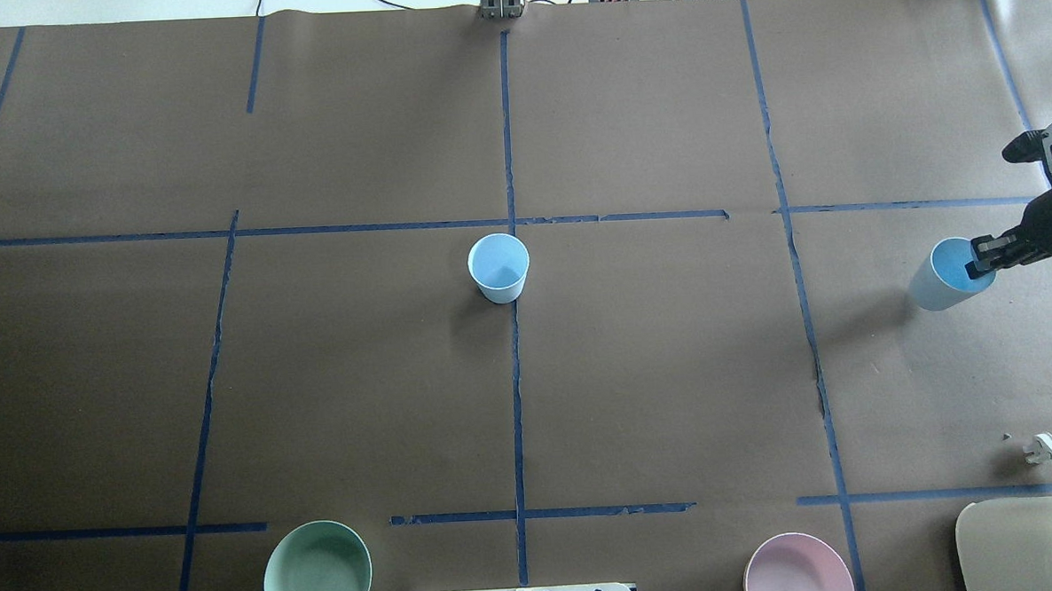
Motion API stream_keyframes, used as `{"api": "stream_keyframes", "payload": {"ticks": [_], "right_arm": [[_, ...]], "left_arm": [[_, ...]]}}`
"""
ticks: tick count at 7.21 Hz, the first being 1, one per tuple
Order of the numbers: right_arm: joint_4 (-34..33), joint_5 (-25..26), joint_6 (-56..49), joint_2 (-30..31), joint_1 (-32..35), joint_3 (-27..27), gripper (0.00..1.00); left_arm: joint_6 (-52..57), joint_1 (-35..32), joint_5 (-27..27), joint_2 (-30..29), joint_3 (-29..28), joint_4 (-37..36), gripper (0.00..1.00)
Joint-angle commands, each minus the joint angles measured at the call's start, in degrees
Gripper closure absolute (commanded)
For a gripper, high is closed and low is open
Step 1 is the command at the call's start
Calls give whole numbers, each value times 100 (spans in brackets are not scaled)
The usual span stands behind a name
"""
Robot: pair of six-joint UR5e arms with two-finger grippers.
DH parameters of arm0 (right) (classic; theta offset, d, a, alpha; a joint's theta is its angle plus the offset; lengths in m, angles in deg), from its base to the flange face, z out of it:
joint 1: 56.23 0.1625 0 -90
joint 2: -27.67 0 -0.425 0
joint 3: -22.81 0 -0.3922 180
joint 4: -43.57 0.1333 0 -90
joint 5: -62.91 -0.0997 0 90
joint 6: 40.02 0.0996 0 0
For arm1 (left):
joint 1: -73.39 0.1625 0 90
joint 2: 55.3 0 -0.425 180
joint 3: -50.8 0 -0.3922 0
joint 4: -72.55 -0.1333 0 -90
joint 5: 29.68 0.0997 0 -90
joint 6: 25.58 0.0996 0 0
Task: Stack blue cups with both arms
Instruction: 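Lift the cup with the right gripper and carry it over the center cup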
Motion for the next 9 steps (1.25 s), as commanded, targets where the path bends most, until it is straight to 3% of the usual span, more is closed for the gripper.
{"api": "stream_keyframes", "payload": {"ticks": [1,3,5,8,9], "right_arm": [[-485,-117,615,-665,3,-73,100],[-1738,-91,1193,-1384,3,-685,100],[-2568,40,2456,-2316,-399,-1144,100],[-2984,1531,4723,-3827,-2040,-989,100],[-3046,1744,5148,-4328,-2271,-683,100]], "left_arm": [[12,7,205,-7,6,-20,0],[3,-2,251,-24,137,-141,0],[3,-2,251,54,550,-529,0],[12,-2,251,55,552,-503,0],[3,-2,242,46,552,-503,0]]}}
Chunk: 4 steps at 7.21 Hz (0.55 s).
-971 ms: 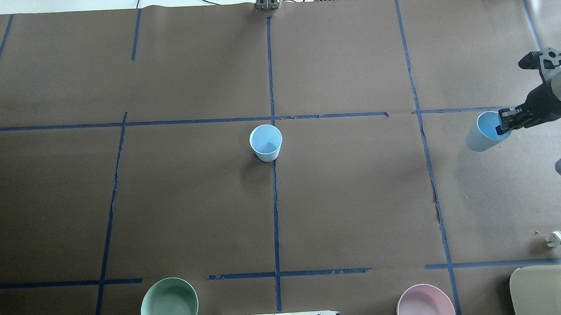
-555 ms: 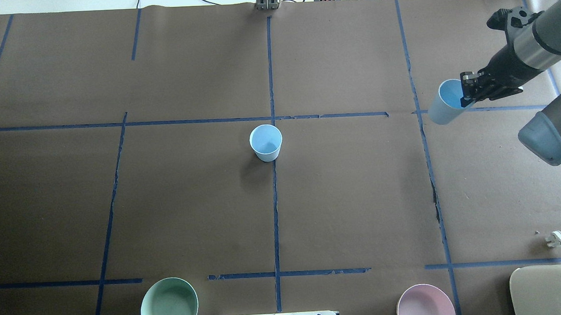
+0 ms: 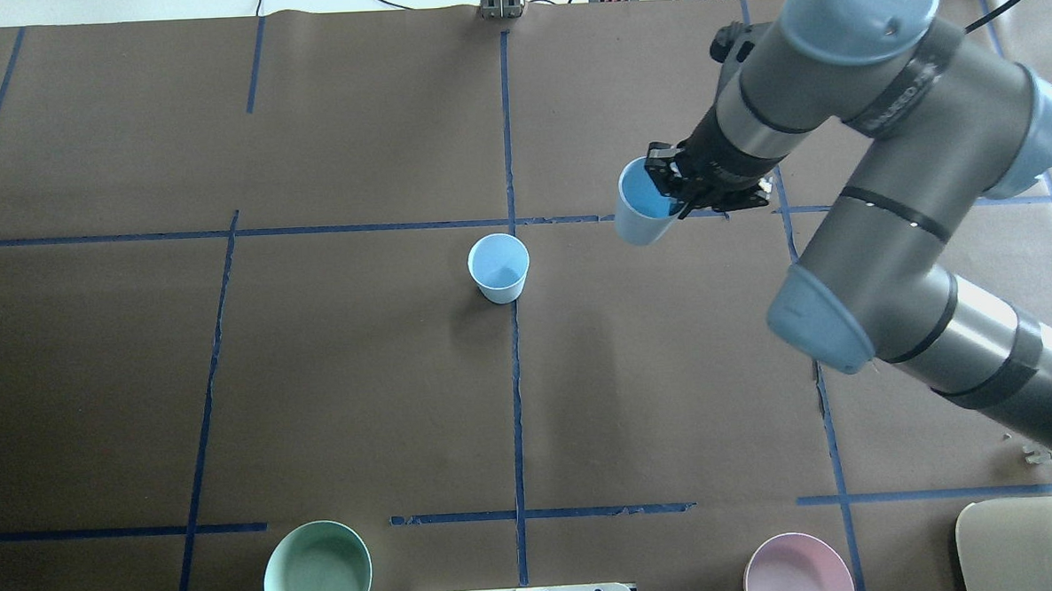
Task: Stack blue cups with both arms
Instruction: 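Lift the cup with the right gripper and carry it over the center cup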
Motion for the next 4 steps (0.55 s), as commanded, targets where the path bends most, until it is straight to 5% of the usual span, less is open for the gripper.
{"api": "stream_keyframes", "payload": {"ticks": [1,4], "right_arm": [[-122,692,963,-1083,-645,711,100],[-70,1063,1053,-1369,-954,1312,100]], "left_arm": [[-6,0,-7,-2,4,2,0],[-6,0,-42,16,13,11,0]]}}
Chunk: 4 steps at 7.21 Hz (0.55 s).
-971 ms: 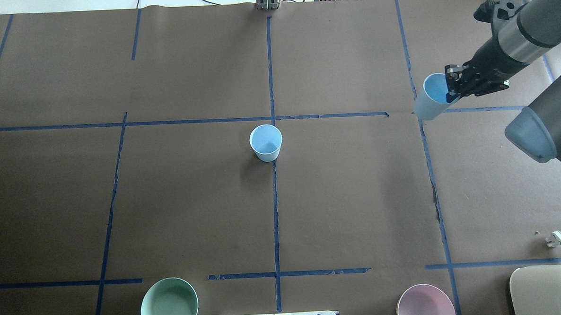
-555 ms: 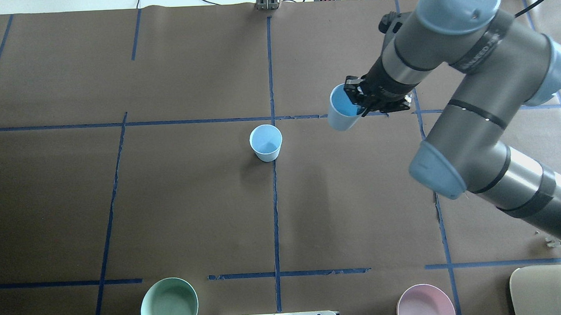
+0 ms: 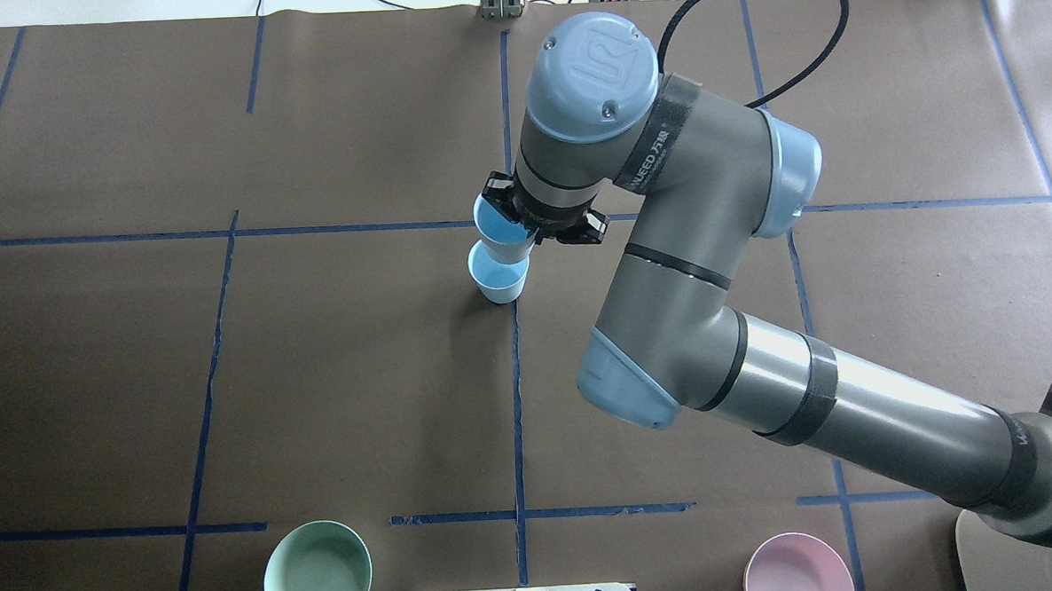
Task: Stack blue cups with both arms
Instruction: 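Lower the held cup into the center cup and open the right gripper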
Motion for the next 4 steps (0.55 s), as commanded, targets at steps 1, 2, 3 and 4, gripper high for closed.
{"api": "stream_keyframes", "payload": {"ticks": [1,2,3,4], "right_arm": [[24,176,52,-72,-186,208,100],[24,185,52,-80,-187,252,100],[32,185,35,-98,-187,296,100],[32,185,43,-89,-187,296,100]], "left_arm": [[0,0,-8,4,3,1,0],[0,0,-8,4,3,1,0],[0,0,-8,4,3,1,0],[0,0,-8,4,3,1,0]]}}
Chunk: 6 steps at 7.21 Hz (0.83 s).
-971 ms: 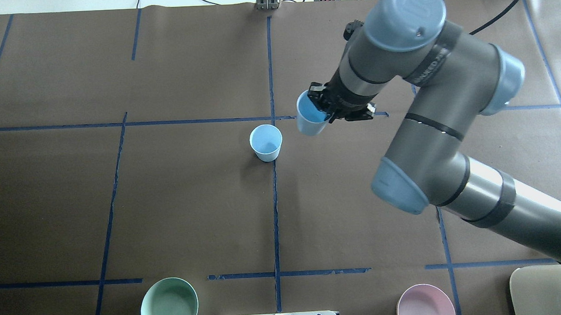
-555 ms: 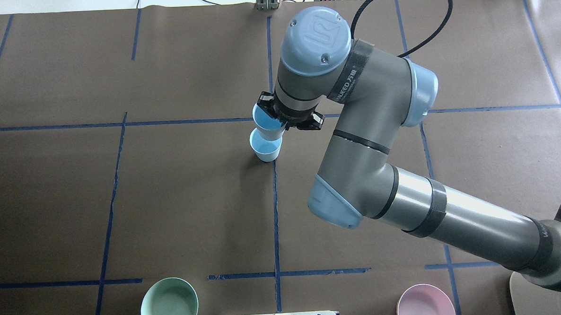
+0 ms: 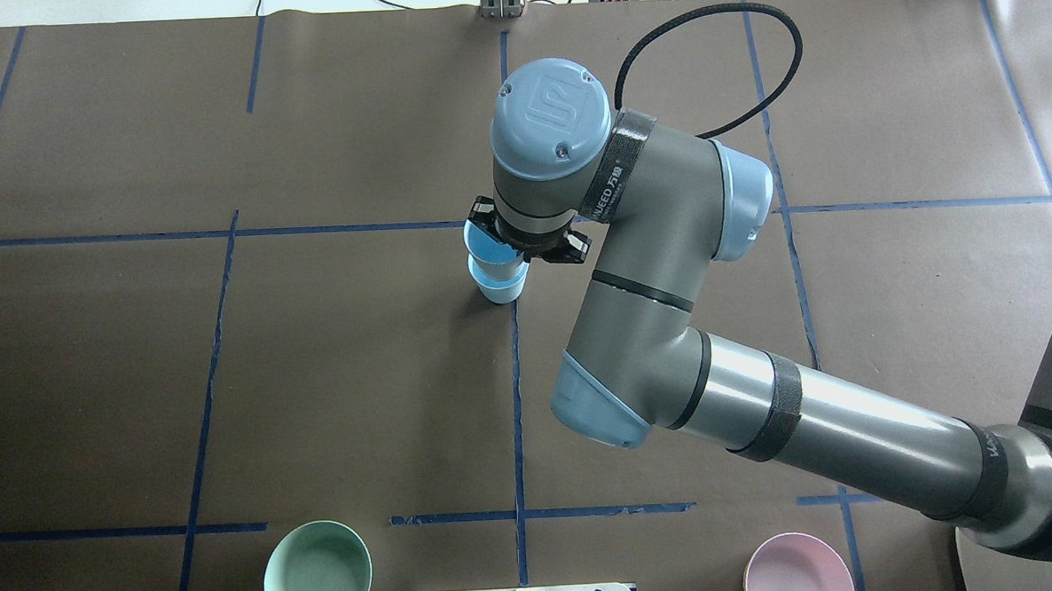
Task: Stack blue cups with both arms
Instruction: 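Lower the held cup into the center cup and open the right gripper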
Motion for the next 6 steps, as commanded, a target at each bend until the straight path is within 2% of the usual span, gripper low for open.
{"api": "stream_keyframes", "payload": {"ticks": [1,2,3,5,6], "right_arm": [[3,4,-34,7,-5,22,94],[12,4,-95,7,-31,39,3],[82,-4,-157,-2,-31,39,0],[161,-31,-262,7,12,39,0],[153,-205,-628,59,222,31,0]], "left_arm": [[0,0,0,0,0,0,0],[0,0,0,-8,0,0,0],[0,0,9,-17,0,0,0],[-9,9,9,-26,-9,0,0],[0,0,-35,-26,-9,9,0]]}}
